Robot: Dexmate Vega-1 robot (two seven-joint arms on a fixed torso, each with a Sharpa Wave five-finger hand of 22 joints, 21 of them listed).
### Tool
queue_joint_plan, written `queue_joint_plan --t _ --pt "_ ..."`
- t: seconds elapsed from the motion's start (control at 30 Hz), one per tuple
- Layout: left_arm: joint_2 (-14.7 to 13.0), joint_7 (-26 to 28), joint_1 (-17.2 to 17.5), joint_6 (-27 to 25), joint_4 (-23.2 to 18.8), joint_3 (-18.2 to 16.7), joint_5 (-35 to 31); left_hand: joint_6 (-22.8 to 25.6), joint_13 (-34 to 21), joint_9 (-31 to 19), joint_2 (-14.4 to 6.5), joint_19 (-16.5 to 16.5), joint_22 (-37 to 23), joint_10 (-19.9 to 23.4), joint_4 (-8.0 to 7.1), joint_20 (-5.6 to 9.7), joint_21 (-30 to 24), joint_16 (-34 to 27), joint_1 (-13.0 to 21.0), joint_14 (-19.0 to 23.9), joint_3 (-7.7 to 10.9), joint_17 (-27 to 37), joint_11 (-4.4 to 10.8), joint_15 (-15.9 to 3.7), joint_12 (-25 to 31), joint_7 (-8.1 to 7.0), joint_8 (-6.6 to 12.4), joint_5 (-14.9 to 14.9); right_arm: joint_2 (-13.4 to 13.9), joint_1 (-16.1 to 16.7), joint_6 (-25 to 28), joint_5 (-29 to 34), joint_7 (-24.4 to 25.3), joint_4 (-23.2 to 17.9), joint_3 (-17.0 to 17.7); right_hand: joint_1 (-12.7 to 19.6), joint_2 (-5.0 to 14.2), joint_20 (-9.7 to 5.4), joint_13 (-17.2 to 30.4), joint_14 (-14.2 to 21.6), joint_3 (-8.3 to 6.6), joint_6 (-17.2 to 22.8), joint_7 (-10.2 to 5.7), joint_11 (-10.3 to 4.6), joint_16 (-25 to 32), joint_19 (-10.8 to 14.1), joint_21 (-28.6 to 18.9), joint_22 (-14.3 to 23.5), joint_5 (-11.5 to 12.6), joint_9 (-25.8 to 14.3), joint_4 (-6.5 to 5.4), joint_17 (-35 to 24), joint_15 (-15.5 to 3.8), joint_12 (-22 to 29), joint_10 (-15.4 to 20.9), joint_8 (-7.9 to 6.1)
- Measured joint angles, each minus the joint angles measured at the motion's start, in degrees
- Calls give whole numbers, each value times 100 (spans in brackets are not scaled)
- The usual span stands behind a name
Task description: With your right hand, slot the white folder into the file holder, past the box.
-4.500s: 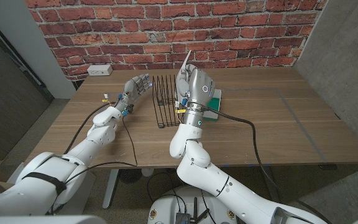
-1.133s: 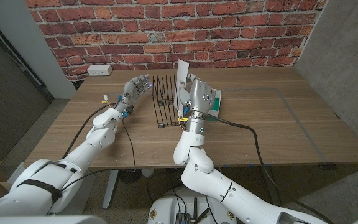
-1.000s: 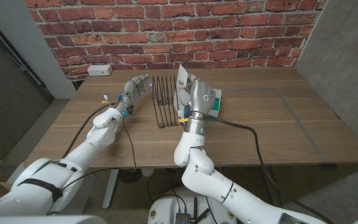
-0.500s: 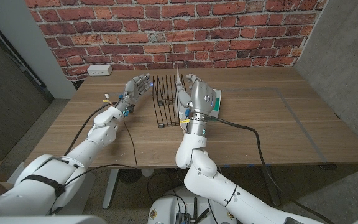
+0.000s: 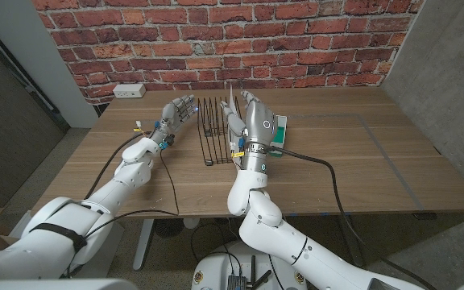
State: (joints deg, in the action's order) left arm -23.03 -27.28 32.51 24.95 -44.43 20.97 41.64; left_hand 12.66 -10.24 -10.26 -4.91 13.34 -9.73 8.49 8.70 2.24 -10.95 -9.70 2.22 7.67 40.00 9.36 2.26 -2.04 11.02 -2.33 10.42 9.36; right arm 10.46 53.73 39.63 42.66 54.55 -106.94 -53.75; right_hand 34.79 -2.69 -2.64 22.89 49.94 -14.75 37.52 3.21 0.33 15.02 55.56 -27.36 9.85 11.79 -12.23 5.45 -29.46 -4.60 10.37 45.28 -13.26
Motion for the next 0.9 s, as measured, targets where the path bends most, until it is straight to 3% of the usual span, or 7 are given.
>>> queue_joint_plan --t 0.6,0.9 --pt "-75 210 55 -61 -147 -15 -41 0 0 0 0 0 0 0 0 0 0 0 0 0 0 0 0 0 0 0 0 0 244 90 -195 -76 -306 -445 101 -482 32 350 -154 -535 145 -328 143 193 -207 -268 342 -26 0 53 -52 80 536 1 -359 162" --pt "-211 388 251 -110 -547 -40 -58 0 0 0 0 0 0 0 25 0 0 0 0 0 25 0 0 0 0 0 0 0 425 239 -401 -270 -762 -814 241 -697 67 562 -292 -904 185 -620 175 347 -338 -481 603 -26 0 80 -91 133 857 1 -633 254"
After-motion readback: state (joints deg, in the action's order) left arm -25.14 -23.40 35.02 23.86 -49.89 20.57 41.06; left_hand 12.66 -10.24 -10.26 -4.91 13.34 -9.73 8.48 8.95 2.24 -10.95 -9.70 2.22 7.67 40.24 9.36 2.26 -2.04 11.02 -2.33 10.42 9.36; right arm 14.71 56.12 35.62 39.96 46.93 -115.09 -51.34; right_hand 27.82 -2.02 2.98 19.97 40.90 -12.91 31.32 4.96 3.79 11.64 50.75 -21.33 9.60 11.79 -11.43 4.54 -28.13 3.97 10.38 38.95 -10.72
